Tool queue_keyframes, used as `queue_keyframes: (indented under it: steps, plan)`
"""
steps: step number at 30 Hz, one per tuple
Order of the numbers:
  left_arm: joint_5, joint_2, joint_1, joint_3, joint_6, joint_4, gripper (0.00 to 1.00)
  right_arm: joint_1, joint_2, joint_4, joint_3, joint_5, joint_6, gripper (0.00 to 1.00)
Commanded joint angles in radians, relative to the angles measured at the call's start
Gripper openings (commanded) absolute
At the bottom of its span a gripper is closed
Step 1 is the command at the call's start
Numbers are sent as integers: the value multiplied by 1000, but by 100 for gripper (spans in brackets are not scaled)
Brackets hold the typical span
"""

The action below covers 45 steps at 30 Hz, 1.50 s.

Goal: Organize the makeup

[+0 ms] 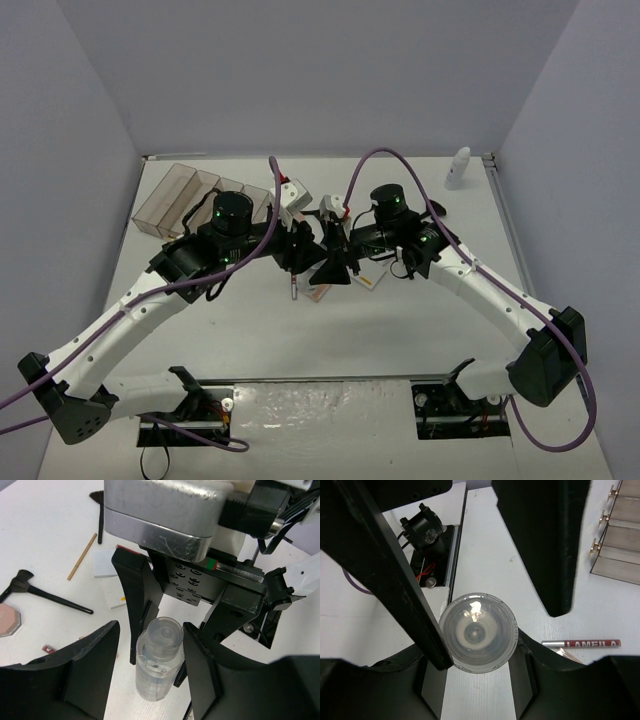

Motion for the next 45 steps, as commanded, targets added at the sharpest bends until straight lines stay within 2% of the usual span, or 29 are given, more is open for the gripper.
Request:
queue_keyframes:
  steps: [1, 3, 12, 15, 17, 21, 24, 26, 27, 29, 32, 34, 36, 42, 45]
  plan:
    - [-2, 5, -15, 53, 14, 24, 46, 9, -46, -6, 42, 4, -58, 0]
    - [2, 9, -19, 50, 13, 21, 42, 7, -49, -13, 42, 16, -66, 0]
    - [26, 24, -49, 1, -10, 62, 39, 7, -46, -24, 45, 18, -82, 0]
    - [48, 34, -55, -11, -28, 100, 27, 8, -48, -22, 47, 19, -84, 0]
    - [62, 43, -60, -13, -34, 108, 23, 7, -51, -24, 48, 23, -85, 0]
    - [67, 57, -75, -17, -38, 116, 4, 7, -59, -22, 47, 43, -85, 0]
    - [63, 52, -77, -33, -42, 133, 0, 6, -63, -21, 45, 58, -83, 0]
    - [29, 28, -77, -56, -42, 158, 0, 7, -66, -21, 38, 89, -79, 8]
    - [17, 14, -77, -68, -42, 169, 0, 7, -67, -21, 32, 106, -79, 18]
    - [-41, -11, -77, -89, -38, 184, 0, 7, -69, -23, 20, 136, -77, 46]
    - [-129, -44, -75, -108, -22, 182, 0, 4, -75, -21, 3, 177, -73, 79]
    - [-202, -70, -74, -120, -16, 186, 0, 4, -78, -21, -11, 226, -70, 93]
    - [-250, -89, -69, -140, -13, 189, 0, 4, -80, -27, -17, 266, -68, 100]
    - [-426, -129, -22, -177, 10, 188, 0, -9, -99, -36, -55, 411, -29, 100]
    - [-539, -128, 74, -180, 9, 195, 0, -13, -137, -36, -102, 536, 14, 100]
